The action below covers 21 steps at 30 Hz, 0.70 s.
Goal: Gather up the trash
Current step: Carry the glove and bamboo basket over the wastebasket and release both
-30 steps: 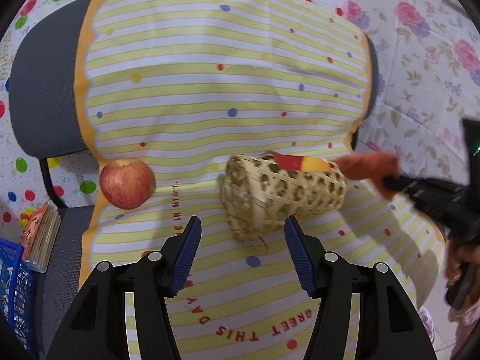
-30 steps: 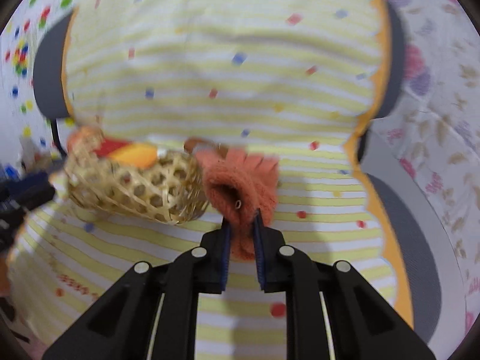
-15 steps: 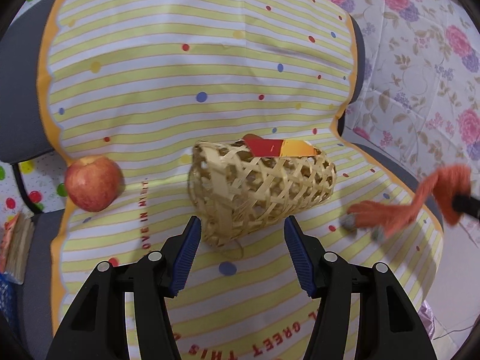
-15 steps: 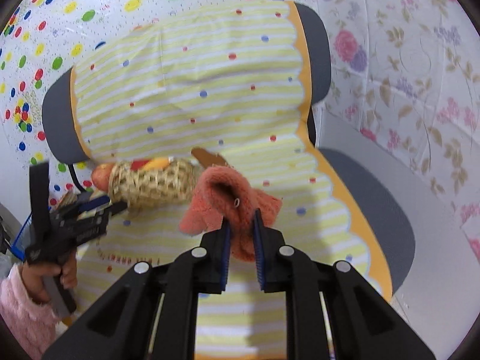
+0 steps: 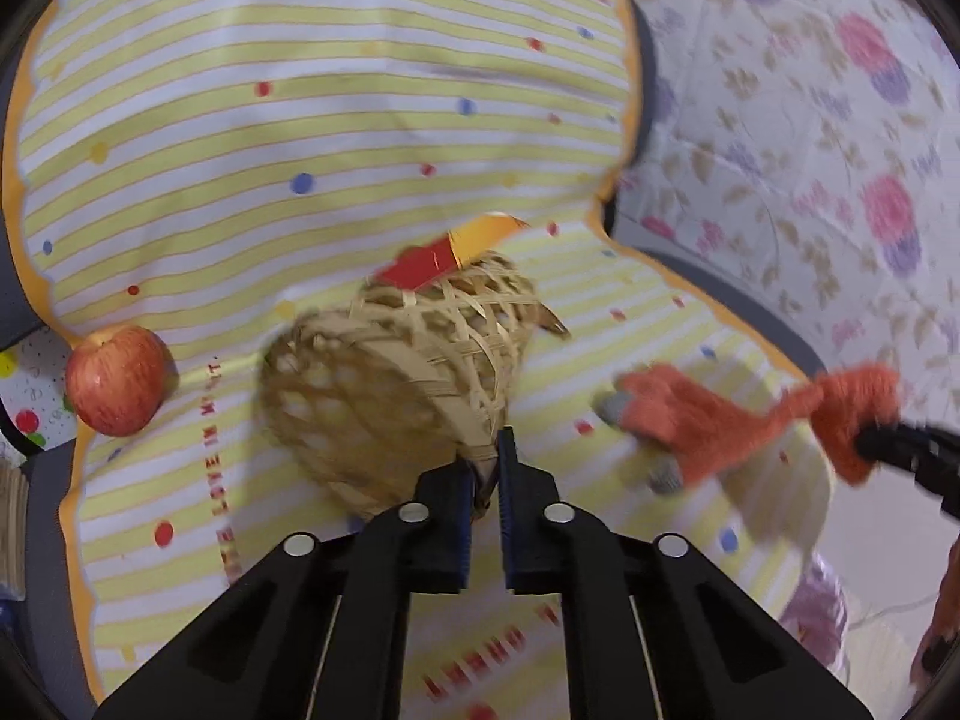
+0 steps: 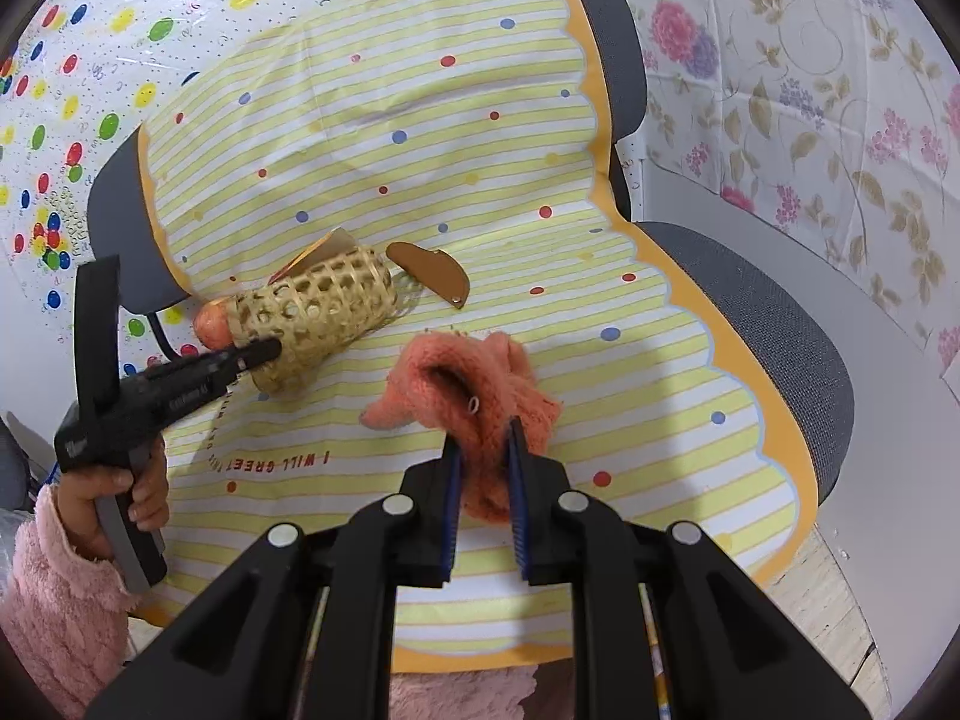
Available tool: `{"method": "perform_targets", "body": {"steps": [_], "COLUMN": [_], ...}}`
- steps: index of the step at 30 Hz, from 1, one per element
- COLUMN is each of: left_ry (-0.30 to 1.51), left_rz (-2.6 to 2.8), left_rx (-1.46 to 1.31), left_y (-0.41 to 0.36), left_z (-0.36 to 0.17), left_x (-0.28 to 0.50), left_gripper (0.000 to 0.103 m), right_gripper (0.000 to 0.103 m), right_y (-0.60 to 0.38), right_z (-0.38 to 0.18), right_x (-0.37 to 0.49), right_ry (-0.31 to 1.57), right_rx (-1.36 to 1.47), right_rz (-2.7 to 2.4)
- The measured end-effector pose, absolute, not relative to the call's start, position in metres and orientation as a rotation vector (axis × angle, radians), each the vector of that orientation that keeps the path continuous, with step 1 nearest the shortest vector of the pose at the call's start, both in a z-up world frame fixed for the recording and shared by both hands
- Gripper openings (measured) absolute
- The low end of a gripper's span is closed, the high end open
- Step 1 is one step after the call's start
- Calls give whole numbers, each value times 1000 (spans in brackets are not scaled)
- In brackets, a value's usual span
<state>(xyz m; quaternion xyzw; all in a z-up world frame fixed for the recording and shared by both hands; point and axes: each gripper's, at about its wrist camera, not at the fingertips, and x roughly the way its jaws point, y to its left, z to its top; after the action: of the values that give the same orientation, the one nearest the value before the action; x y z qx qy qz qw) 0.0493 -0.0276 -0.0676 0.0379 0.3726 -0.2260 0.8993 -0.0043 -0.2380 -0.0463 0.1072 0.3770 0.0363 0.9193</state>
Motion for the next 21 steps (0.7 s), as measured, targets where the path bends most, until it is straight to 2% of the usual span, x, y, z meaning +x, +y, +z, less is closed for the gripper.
{"method": "perform_targets", "body": {"steps": [10, 21], "left_ry": [645, 571], "left_rz": [-521, -426], "left_rx": [56, 54], "left_y": [-29, 5], "left_z": [-17, 4], "left_x": [-40, -110], "left_gripper": [5, 5], "right_gripper": [14, 14], "right_y": [-238, -252], "right_z": [-20, 3], "right_x": [-42, -100], "right_ry": [697, 612], "right_rx": [218, 250], "right_rz": [65, 19]}}
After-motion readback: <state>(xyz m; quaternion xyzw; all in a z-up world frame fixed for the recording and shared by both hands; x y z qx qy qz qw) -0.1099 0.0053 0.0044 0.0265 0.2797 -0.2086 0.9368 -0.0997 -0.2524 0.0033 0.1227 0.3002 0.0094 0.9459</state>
